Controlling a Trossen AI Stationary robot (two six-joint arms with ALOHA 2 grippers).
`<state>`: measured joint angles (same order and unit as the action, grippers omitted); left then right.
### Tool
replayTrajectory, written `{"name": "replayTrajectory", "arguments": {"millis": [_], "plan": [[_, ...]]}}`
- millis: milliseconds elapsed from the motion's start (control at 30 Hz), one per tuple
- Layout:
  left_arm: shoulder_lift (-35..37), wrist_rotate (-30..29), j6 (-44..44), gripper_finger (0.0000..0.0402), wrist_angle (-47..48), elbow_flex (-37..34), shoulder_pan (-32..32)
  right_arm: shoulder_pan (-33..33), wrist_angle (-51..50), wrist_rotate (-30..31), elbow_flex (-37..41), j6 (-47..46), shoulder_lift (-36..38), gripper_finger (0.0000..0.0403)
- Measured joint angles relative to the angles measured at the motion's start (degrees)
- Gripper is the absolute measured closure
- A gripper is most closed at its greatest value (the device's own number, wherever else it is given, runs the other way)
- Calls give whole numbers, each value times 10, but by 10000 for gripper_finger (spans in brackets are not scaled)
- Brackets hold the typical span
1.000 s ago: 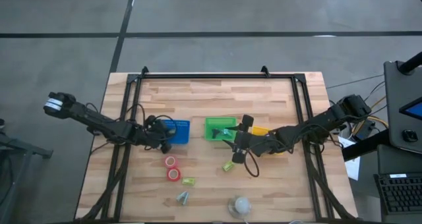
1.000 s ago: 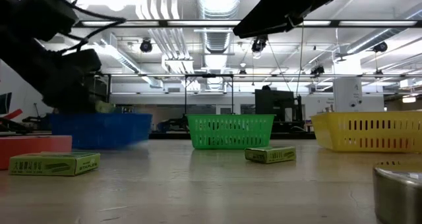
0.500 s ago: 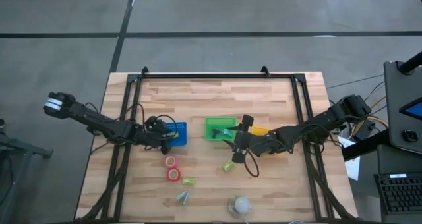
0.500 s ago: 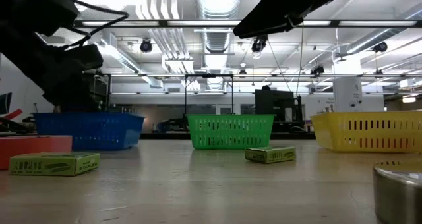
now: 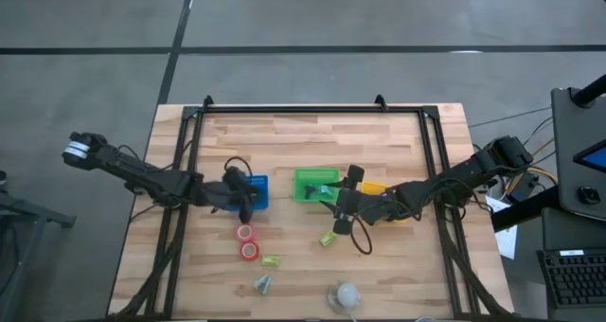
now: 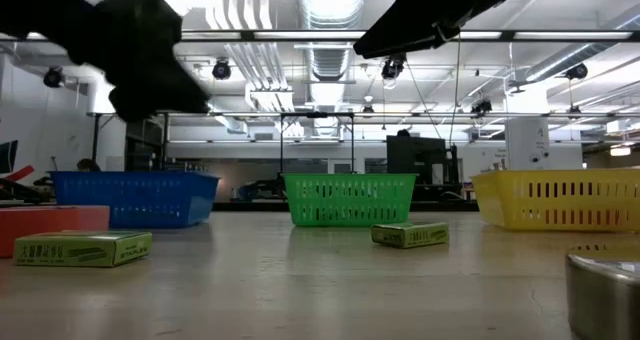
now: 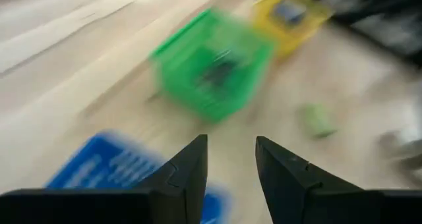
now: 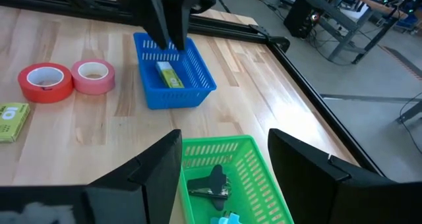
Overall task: Pick and place Stapler, Stapler remover, tape
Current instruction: Put the top staple pin box into the blue bin
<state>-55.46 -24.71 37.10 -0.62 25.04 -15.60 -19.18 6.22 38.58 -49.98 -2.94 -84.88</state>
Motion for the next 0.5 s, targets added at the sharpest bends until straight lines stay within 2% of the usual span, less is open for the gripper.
{"name": "replayTrajectory", "arguments": {"millis": [133, 233, 500], "plan": [[-24, 36, -22, 268, -87, 15, -11, 0, -4, 1, 0, -2, 0, 184], [-53, 41, -21, 251, -104, 37, -18, 0, -36, 1, 0, -25, 3, 184], [-210, 43, -14, 158, -118, 136, -40, -18, -95, 0, 0, -97, 29, 184]]}}
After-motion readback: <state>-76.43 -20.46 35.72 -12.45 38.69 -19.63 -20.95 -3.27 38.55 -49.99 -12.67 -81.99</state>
